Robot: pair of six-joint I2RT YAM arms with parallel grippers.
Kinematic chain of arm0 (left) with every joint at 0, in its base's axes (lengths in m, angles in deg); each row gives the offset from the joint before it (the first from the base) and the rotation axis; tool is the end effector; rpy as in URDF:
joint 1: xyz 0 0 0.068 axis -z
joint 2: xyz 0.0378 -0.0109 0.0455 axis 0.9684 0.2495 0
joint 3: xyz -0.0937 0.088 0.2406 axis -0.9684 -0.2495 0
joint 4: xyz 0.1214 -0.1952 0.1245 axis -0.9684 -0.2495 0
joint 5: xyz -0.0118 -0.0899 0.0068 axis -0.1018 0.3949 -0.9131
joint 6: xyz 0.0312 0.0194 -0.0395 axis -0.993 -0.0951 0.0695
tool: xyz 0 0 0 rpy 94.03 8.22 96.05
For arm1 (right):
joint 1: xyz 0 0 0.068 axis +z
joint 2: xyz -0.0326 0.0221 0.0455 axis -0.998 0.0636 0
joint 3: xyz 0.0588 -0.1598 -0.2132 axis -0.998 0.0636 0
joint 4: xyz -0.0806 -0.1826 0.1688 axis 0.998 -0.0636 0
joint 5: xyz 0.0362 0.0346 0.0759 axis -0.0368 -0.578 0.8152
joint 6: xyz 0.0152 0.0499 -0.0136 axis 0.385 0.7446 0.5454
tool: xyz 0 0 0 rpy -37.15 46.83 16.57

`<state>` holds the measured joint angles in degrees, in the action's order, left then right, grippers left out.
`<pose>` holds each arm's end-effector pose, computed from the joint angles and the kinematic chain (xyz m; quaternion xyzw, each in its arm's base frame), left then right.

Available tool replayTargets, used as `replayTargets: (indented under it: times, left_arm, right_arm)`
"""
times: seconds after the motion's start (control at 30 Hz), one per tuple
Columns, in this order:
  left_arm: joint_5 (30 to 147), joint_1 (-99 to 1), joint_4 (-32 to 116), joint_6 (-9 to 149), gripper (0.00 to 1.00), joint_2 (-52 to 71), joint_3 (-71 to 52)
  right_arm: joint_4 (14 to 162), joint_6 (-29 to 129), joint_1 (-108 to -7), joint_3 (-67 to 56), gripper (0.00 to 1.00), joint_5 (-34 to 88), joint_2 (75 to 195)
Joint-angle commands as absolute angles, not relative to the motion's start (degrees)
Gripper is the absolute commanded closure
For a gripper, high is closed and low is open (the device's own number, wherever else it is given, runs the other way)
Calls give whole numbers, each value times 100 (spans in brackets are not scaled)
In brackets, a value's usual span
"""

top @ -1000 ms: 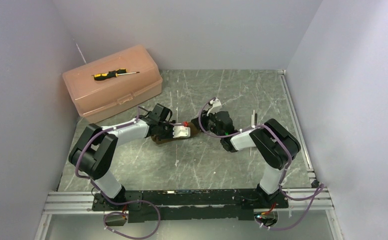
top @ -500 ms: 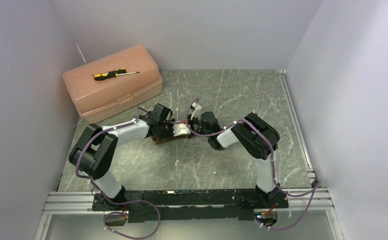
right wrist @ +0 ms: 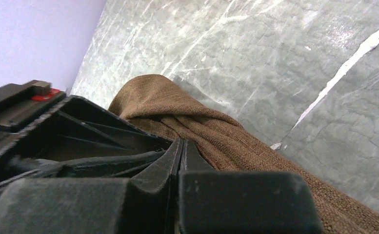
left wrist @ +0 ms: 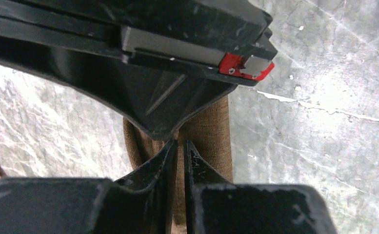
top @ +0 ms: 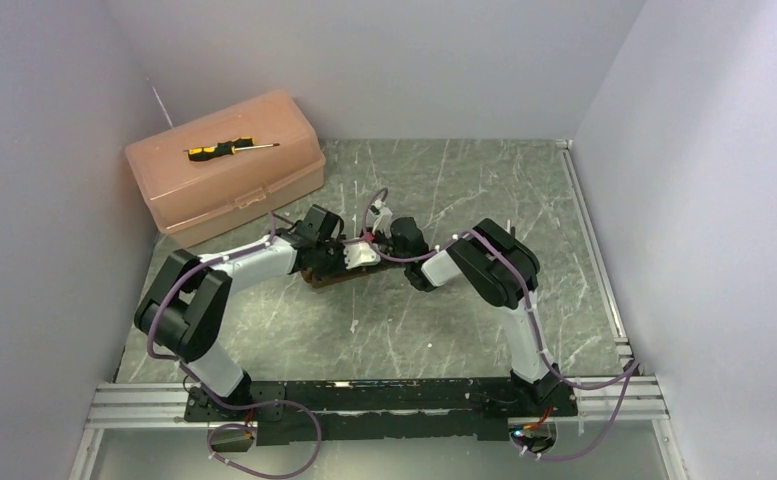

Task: Fold the napkin into a case and place the utensils inside
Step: Smooth out the smaller rectangle-folded napkin at the center of the board, then grasp the top corner of the smaller rectangle folded napkin from the folded napkin.

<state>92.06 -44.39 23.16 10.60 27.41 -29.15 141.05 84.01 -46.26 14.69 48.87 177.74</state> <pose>0.2680 -0.1705 0.1709 0.6270 0.7207 -0.0590 0.2898 0.3062 0.2804 0.0986 -0.1454 0.7740 0.5316 0.3117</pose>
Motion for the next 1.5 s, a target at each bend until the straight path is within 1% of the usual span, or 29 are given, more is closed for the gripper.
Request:
replayTargets:
  times: [0.0, 0.1, 0.17, 0.3, 0.57, 0.73, 1.07, 1.27, 1.33, 1.47]
  left_arm:
    - [9145, -4462, 1911, 1277, 82, 2344, -2519]
    - [9049, -4627, 1489, 1613, 78, 2170, -2218]
    - [9057, -4914, 1151, 1975, 76, 2176, -1906]
    - [9251, -5572, 765, 2529, 77, 2256, -1591]
    - [9635, -5595, 1258, 2426, 76, 2327, -2277]
    - [10268, -5595, 1415, 2473, 74, 2247, -2317]
    - [10138, -5510, 2119, 2510, 76, 2353, -2789]
    - [10204, -5499, 2141, 2363, 77, 2409, -2778]
    - [10161, -5482, 2272, 2353, 79, 2421, -2818]
    - [10138, -5463, 2434, 2334, 82, 2455, -2917]
  right_arm:
    - [13715, 8274, -4526, 1296, 100, 4677, 17676]
    - [13289, 7958, -4510, 1364, 100, 4352, 17508]
    - [13193, 7800, -4476, 1465, 100, 4209, 17383]
    - [12933, 7603, -4353, 1418, 100, 4053, 17235]
    - [12428, 7561, -4146, 1091, 100, 3930, 17063]
    - [12230, 7630, -4065, 948, 100, 3830, 17152]
    - [11850, 8040, -4056, 469, 100, 4180, 17386]
    - [11362, 8149, -4050, 137, 100, 4244, 17523]
    - [11442, 8168, -4031, 129, 100, 4349, 17581]
    - [12243, 8221, -4055, 507, 100, 4851, 17596]
